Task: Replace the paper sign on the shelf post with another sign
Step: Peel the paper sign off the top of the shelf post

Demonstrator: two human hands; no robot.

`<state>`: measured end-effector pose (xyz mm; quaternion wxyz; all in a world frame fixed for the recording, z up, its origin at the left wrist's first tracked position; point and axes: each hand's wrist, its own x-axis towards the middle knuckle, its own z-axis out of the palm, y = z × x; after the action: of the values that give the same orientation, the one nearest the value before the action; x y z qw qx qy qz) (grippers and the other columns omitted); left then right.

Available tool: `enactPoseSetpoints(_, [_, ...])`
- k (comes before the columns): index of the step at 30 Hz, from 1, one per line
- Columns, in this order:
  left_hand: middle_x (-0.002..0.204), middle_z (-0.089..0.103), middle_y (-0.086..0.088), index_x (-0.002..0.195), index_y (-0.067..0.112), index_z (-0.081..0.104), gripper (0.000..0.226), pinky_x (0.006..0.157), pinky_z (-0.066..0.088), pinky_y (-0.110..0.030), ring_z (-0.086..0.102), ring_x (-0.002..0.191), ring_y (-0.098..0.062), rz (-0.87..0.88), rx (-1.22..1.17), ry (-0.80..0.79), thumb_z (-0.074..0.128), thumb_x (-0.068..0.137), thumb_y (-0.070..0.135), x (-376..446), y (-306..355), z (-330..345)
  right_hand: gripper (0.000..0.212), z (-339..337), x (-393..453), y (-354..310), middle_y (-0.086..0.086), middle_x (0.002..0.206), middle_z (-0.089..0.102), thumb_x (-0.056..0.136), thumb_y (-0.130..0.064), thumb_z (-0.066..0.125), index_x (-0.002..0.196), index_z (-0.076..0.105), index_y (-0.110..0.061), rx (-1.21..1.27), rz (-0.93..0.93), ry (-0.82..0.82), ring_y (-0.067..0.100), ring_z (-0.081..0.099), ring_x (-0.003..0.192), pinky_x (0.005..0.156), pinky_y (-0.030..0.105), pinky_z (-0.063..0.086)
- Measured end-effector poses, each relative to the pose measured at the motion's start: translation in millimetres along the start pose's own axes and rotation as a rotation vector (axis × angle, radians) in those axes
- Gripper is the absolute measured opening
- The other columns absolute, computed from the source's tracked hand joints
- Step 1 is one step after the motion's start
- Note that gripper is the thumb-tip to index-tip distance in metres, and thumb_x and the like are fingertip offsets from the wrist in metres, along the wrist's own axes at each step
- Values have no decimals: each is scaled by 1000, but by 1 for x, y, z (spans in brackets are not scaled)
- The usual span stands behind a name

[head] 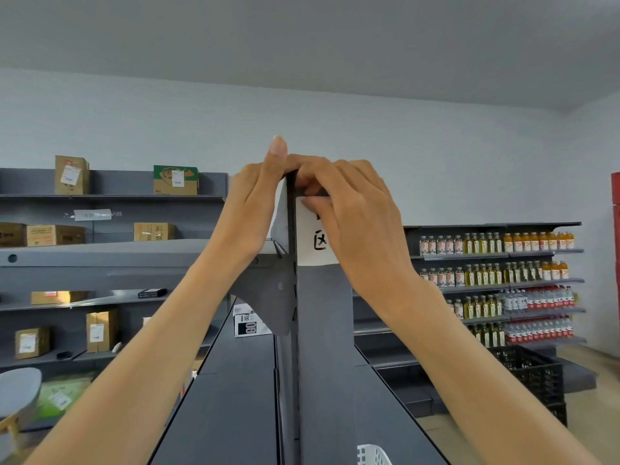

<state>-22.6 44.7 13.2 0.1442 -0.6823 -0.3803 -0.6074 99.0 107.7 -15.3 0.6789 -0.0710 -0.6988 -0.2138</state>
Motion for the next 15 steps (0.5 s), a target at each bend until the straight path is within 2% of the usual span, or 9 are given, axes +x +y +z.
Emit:
enactPoseSetpoints(2, [103, 76, -10, 103, 10, 75, 62, 93, 49, -17, 70, 105, -13, 5, 5, 16, 17, 108, 33, 0, -3, 0, 30, -3, 0, -1, -5, 103, 72, 86, -4, 70, 112, 67, -17, 7, 8, -12, 23, 62, 98, 79, 35, 52])
enactPoseSetpoints(5, [95, 71, -30, 99, -1, 72, 77, 88, 47, -38, 66, 89, -32, -5, 37, 11, 19, 102, 54, 3, -8, -1, 35, -6, 0, -3, -10, 106, 71, 88, -2, 65, 117, 65, -22, 66, 11, -50, 18, 61, 99, 80, 34, 52])
enactPoseSetpoints(7, [92, 66, -37, 96, -7, 68, 90, 84, 42, -41, 58, 83, -29, -22, 41, 14, 21, 93, 70, 4, -9, -3, 41, -7, 1, -3, -13, 103, 70, 88, -1, 64, 120, 63, -27, 106, 29, -75, 13, 60, 98, 78, 30, 53])
enactPoseSetpoints(8, [93, 66, -37, 97, -3, 70, 86, 86, 44, -46, 60, 83, -33, -23, 40, 20, 21, 95, 67, 4, -9, -3, 43, -7, 2, -2, -13, 101, 70, 88, 0, 63, 120, 63, -28, 111, 36, -81, 12, 59, 97, 77, 29, 53])
enactPoseSetpoints(10, [99, 68, -34, 99, 6, 75, 72, 96, 44, -55, 63, 97, -44, -22, 33, 24, 20, 101, 53, 2, -5, -2, 42, -7, 2, -1, -13, 100, 71, 86, 2, 64, 117, 64, -26, 116, 45, -86, 11, 59, 97, 75, 27, 53])
enactPoseSetpoints(12, [99, 71, -29, 100, 9, 75, 68, 100, 44, -52, 63, 104, -43, -26, 33, 29, 19, 104, 46, -1, 0, -1, 40, -7, 2, 1, -13, 101, 71, 86, 4, 64, 114, 64, -24, 128, 44, -92, 9, 58, 98, 75, 25, 53])
enactPoseSetpoints(15, [99, 74, -22, 101, 9, 76, 65, 97, 48, -37, 67, 104, -34, -41, 21, 27, 18, 106, 40, -2, 1, 0, 38, -8, 3, 0, -12, 102, 71, 87, 3, 63, 115, 64, -23, 151, 41, -105, 10, 58, 99, 77, 26, 53])
